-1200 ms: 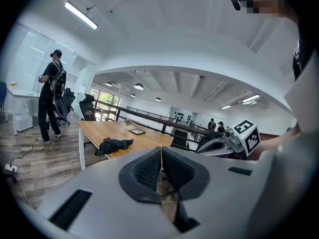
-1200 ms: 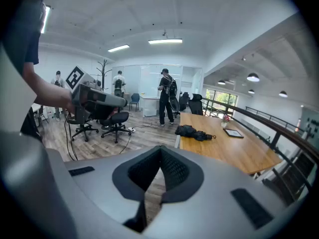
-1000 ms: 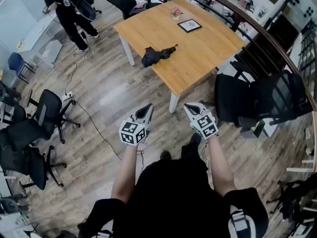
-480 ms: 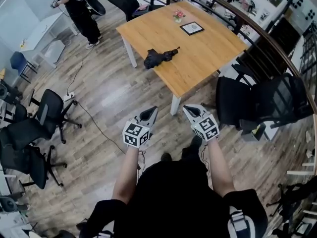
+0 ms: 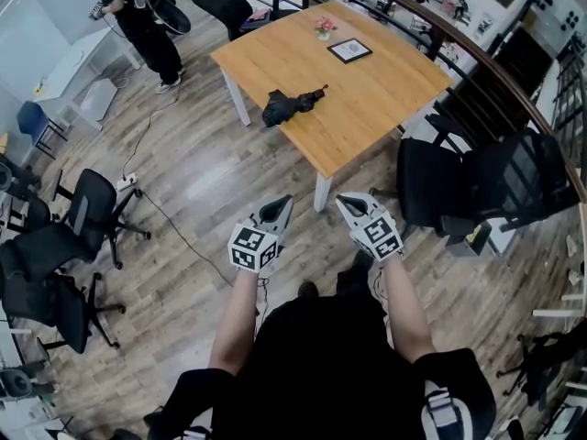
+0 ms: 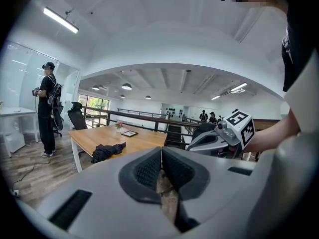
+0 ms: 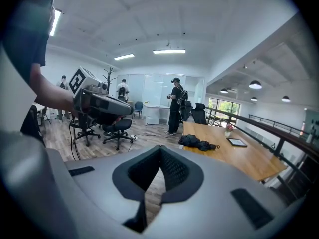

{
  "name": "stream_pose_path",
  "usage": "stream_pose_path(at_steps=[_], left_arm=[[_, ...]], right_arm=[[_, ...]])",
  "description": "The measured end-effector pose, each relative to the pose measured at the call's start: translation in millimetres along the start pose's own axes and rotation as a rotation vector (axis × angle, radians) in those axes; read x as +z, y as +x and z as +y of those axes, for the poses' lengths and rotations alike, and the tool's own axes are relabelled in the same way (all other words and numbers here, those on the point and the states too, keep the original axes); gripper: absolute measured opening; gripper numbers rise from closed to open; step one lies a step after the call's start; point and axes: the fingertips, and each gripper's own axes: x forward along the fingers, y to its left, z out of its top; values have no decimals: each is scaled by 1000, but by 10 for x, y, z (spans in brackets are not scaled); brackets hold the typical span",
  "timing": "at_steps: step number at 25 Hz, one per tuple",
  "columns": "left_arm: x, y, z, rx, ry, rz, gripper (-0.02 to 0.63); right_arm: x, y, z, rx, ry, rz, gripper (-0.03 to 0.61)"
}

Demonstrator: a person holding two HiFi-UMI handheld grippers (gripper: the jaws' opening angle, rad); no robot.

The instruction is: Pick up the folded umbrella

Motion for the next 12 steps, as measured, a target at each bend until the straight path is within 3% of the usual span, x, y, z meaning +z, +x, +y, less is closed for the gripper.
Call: stream_pose_path(at_steps=[12], left_arm=[[29, 64, -103, -21, 51, -9, 26]], right_arm=[[-35, -105, -50, -35, 5, 4, 21]])
